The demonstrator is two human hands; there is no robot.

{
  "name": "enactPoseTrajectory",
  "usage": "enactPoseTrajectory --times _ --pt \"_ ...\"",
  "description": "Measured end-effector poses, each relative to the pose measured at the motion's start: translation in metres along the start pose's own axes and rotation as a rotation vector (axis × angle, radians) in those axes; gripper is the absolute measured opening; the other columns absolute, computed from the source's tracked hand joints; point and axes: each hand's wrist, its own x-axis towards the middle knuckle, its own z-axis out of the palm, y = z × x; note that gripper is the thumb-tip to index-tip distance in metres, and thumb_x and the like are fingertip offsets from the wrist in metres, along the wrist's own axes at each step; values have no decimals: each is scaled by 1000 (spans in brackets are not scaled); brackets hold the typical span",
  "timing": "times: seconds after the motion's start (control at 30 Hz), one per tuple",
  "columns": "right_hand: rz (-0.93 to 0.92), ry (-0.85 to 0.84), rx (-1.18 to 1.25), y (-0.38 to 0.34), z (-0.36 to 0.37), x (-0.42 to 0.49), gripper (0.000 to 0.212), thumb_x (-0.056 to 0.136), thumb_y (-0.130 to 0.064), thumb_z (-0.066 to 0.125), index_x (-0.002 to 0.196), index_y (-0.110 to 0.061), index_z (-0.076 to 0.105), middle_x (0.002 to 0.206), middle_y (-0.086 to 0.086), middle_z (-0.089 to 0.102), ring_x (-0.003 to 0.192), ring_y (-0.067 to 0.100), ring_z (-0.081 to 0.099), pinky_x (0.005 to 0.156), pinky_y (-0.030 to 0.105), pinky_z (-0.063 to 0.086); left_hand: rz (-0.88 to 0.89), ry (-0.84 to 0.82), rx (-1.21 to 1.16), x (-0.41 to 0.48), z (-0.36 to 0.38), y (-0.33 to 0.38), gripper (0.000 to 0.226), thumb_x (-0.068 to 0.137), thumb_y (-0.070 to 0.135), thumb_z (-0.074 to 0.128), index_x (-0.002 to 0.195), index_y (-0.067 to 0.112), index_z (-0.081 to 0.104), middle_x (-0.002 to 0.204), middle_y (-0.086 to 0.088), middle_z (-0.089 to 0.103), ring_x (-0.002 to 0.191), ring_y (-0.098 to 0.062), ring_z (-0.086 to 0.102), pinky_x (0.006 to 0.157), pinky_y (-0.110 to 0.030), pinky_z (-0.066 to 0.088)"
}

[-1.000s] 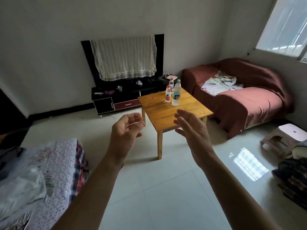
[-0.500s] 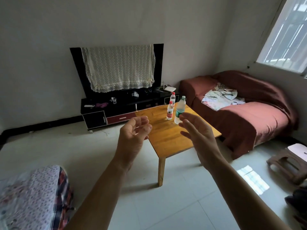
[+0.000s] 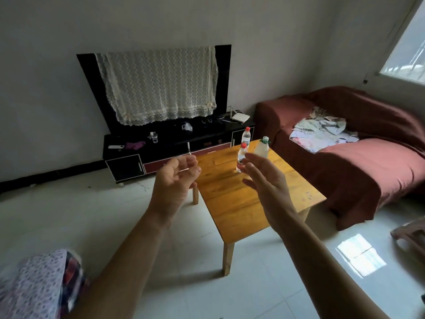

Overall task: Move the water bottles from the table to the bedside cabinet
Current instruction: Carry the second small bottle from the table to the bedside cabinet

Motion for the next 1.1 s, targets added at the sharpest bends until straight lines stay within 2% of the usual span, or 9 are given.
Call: enactPoseTrajectory --times 0.1,0.2,0.33,0.5,0.67,0.8,0.97,1.1 --pt "-9 6 23 8 -8 55 23 102 -23 56 123 -28 62 125 2 67 119 18 65 98 33 57 -1 -7 14 48 10 -3 25 90 26 66 115 23 65 114 -1 67 107 -15 66 81 -30 57" --pt "-2 -11 43 11 -8 105 23 101 -25 57 123 -31 62 124 -3 68 117 15 66 91 28 57 -6 19 21 90 13 -2 30 82 32 66 112 25 66 112 1 69 103 -11 67 80 -30 58" --pt "3 -21 33 21 0 154 26 100 -27 56 126 -28 61 125 -4 68 115 11 66 86 24 57 -27 44 6 140 11 -8 29 82 30 66 111 24 67 110 3 70 102 -10 67 81 -30 57" --pt "30 -28 17 40 12 201 21 98 -28 56 117 -38 61 123 -7 67 116 11 65 85 24 56 -49 31 20 196 9 -22 30 81 32 66 110 23 67 112 1 69 103 -10 67 82 -30 58" --pt "42 32 10 57 24 257 27 99 -26 57 126 -27 62 123 -4 69 117 14 66 91 28 54 -66 -48 9 260 3 -47 30 84 32 65 113 23 66 112 1 68 105 -12 66 81 -29 56" --pt "27 109 -21 67 40 297 22 101 -22 58 121 -29 65 120 -1 71 116 18 68 96 34 56 -54 -110 -22 312 -4 -59 32 83 35 64 113 22 66 108 4 69 104 -11 66 82 -29 56" --pt "32 209 -78 79 69 344 34 100 -23 59 133 -15 62 126 5 69 118 23 67 95 34 56 -74 -203 -57 368 -14 -77 21 94 21 65 115 21 66 109 3 69 104 -11 66 84 -25 56" --pt "48 256 -86 87 83 372 27 100 -22 58 126 -20 64 126 3 68 117 20 67 96 35 57 -91 -233 -53 407 -21 -89 21 95 22 63 115 20 64 108 5 69 106 -12 65 85 -26 56"
